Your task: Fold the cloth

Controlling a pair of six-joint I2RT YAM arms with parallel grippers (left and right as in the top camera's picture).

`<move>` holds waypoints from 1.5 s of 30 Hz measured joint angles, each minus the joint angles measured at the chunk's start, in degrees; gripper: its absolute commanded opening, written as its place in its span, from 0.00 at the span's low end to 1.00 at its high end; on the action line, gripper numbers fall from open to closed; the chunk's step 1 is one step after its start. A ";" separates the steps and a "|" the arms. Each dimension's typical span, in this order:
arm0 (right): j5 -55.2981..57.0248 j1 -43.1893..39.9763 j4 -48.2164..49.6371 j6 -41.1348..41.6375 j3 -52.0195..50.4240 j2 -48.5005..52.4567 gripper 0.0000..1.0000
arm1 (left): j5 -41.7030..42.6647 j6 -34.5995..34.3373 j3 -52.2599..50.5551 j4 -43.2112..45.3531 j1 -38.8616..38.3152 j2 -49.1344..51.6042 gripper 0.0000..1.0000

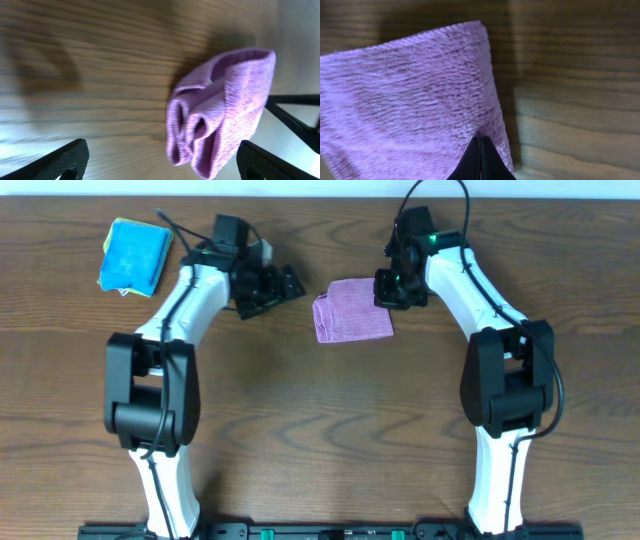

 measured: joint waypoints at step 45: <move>-1.60 -1.20 9.64 7.41 -3.37 2.40 0.02 | 2.80 -3.67 0.00 4.63 -6.64 5.22 0.97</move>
